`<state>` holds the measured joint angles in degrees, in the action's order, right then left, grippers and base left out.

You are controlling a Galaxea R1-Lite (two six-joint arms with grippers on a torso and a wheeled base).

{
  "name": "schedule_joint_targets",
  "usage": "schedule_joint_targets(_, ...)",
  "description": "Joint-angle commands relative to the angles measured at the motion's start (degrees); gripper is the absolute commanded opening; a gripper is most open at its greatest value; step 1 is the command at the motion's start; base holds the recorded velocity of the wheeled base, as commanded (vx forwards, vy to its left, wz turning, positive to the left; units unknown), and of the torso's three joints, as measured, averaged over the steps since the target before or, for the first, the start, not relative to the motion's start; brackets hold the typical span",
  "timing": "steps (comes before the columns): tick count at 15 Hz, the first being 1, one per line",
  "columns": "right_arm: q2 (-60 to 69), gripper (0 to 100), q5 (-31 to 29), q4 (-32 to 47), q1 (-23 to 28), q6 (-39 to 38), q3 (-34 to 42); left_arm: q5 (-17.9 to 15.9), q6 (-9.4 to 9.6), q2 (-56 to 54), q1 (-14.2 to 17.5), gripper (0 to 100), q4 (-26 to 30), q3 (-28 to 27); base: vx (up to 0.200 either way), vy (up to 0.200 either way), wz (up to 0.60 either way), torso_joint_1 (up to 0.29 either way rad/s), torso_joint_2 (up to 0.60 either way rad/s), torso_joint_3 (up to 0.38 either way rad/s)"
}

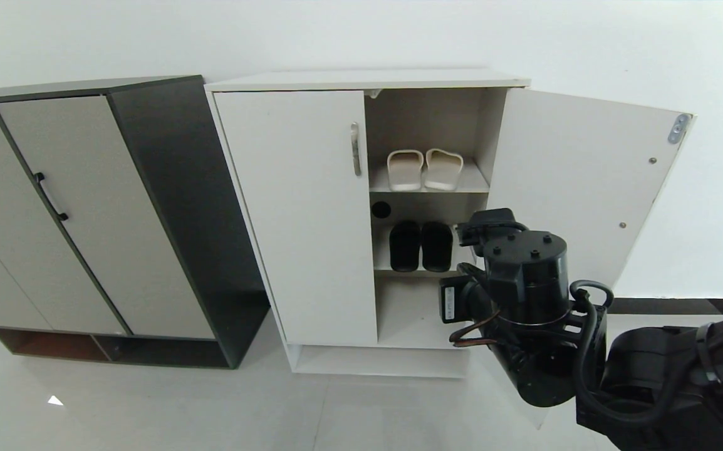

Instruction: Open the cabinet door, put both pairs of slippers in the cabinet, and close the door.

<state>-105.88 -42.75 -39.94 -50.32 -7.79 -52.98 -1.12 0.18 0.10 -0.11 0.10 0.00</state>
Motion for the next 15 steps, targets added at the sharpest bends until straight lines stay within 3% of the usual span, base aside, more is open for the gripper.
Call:
schedule_joint_targets(1,-0.12,0,0.04,-0.32,0.14,0.49,0.69,-0.02,-0.01,0.08,0.02,0,-0.01,0.00,0.000,0.000,0.00,0.000,0.00,0.000)
schedule_joint_targets(10,-0.65,0,0.74,-1.11,0.14,0.67,1.48,0.07,-0.01,0.08,0.02,0,-0.01,0.00,0.000,0.000,0.00,0.001,-0.01,-0.005)
schedule_joint_targets(15,-1.00,0,0.74,-1.20,0.23,0.58,1.48,-0.02,-0.01,0.08,-0.07,0,-0.01,0.00,0.000,0.000,0.00,0.031,-0.31,-0.328)
